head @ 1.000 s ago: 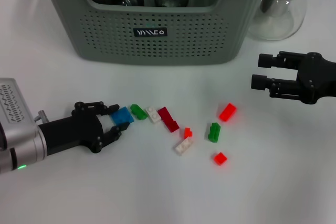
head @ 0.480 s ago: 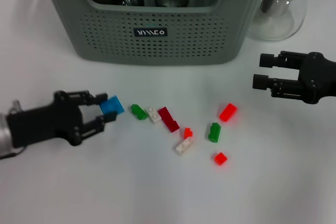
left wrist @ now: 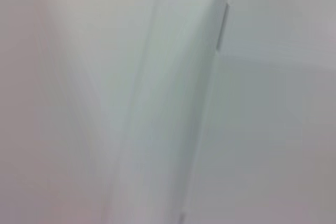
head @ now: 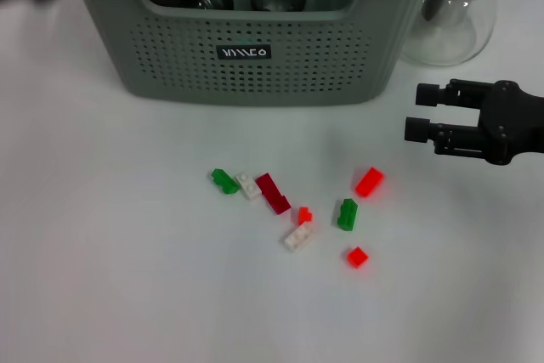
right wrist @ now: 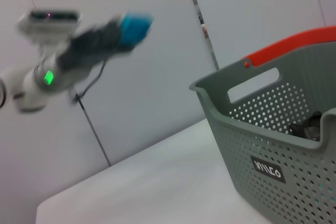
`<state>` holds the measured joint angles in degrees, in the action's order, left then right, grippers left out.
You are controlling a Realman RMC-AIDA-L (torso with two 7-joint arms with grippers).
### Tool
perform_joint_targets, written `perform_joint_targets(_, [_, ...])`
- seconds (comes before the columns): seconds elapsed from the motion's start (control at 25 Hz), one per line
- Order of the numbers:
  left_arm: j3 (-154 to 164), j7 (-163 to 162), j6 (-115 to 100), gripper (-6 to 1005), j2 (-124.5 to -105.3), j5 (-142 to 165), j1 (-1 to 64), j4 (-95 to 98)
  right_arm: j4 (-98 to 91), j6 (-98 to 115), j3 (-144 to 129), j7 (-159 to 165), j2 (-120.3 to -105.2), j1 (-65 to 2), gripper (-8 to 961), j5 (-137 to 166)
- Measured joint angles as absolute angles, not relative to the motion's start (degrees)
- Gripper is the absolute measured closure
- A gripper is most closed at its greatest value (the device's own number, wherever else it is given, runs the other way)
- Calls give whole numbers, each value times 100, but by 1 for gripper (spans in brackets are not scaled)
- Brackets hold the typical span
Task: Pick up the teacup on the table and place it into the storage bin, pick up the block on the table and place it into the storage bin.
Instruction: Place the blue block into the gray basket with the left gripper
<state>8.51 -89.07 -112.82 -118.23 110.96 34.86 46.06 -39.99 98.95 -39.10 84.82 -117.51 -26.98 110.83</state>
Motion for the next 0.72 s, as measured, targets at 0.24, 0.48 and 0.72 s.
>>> perform_joint_targets(0.24, [2447,-10994,-9333,588,-11452,11371,4422,5305,-3999,9888,-3910,8482,-11760,-2728,226,11083])
perform_joint_targets(0.48, [4716,-13114,-7650,588,-11374,13427,5181,5893,-3999,9892,-3911,8481,-11763,-2716,226,11083])
perform_joint_targets(0.72, [5847,-14183,-6702,587,-11822,15279,5748,5541,-3999,9884,-3907,8481,-11767,-2702,226,11083])
